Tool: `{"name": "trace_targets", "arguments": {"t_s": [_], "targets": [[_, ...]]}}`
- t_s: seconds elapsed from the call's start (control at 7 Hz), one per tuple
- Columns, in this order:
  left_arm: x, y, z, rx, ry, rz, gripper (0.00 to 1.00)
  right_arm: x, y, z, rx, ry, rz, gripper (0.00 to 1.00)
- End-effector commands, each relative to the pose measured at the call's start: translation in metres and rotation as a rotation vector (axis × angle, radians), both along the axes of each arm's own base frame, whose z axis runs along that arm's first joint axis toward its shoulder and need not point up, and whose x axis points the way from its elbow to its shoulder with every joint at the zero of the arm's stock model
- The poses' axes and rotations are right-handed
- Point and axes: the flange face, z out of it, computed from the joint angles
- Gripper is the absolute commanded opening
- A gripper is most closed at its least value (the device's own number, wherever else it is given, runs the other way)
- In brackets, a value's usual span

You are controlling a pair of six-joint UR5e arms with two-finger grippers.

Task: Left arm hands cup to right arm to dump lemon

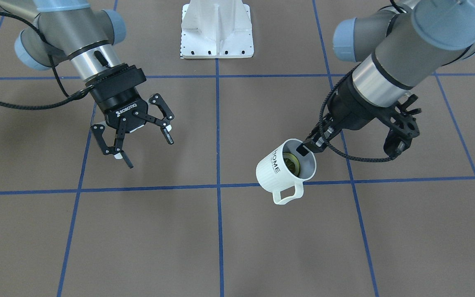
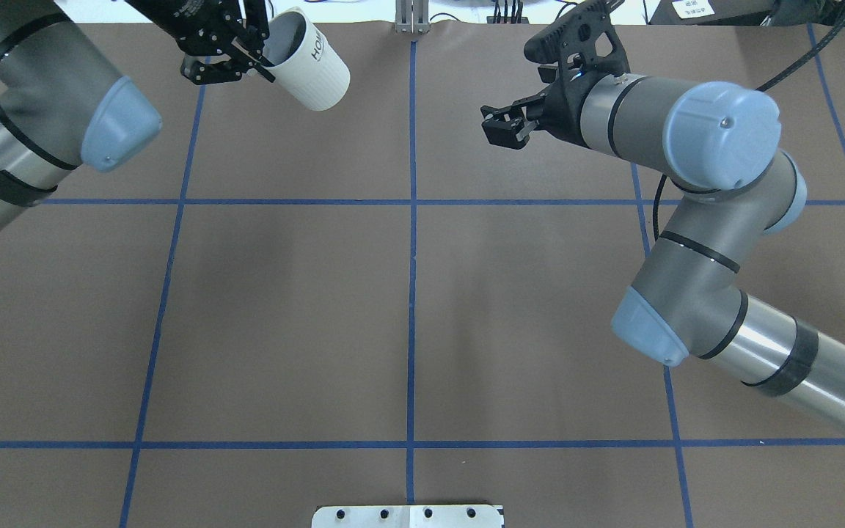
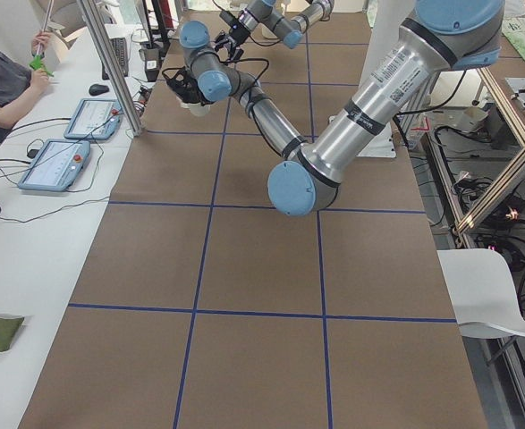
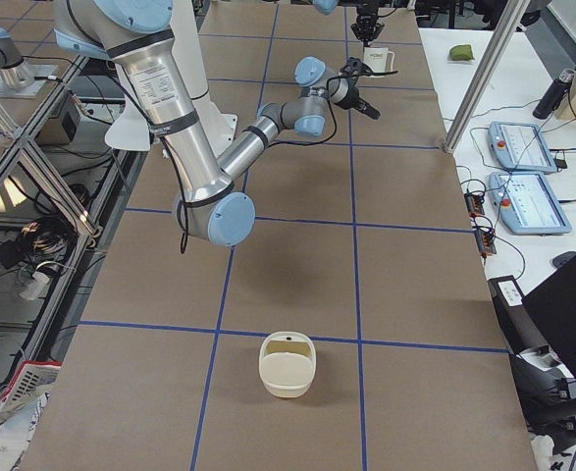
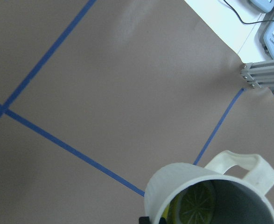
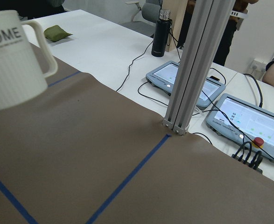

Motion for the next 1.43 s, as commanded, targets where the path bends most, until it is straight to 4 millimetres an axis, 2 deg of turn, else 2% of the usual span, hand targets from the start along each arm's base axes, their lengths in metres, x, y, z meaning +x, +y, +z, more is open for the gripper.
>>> {"name": "trace_targets", "arguments": {"t_s": [0.0,0.14,0.29,0.43,0.57,0.86,1.29], "targets": [[0.029,-0.007,-0.017,-0.123,0.014,-0.02,0.0,-0.047,0.048,-0.019,0.086,-0.042,0.106,0.99],[0.036,-0.013,-0.029,-0.178,0.023,-0.041,0.0,-0.064,0.065,-0.025,0.116,-0.025,0.124,0.99],[0.048,-0.009,-0.036,-0.199,0.031,-0.034,0.0,-0.072,0.072,-0.041,0.145,-0.026,0.125,0.99],[0.051,-0.005,-0.042,-0.208,0.038,-0.027,0.0,-0.083,0.082,-0.04,0.15,-0.011,0.154,0.99],[0.065,0.007,-0.045,-0.226,0.049,0.01,0.0,-0.092,0.093,-0.038,0.173,0.025,0.205,0.99],[0.077,0.03,-0.058,-0.245,0.075,0.062,0.0,-0.095,0.096,-0.036,0.19,0.055,0.213,0.99],[0.075,0.055,-0.079,-0.267,0.117,0.099,0.0,-0.096,0.096,-0.033,0.192,0.066,0.215,0.99]]}}
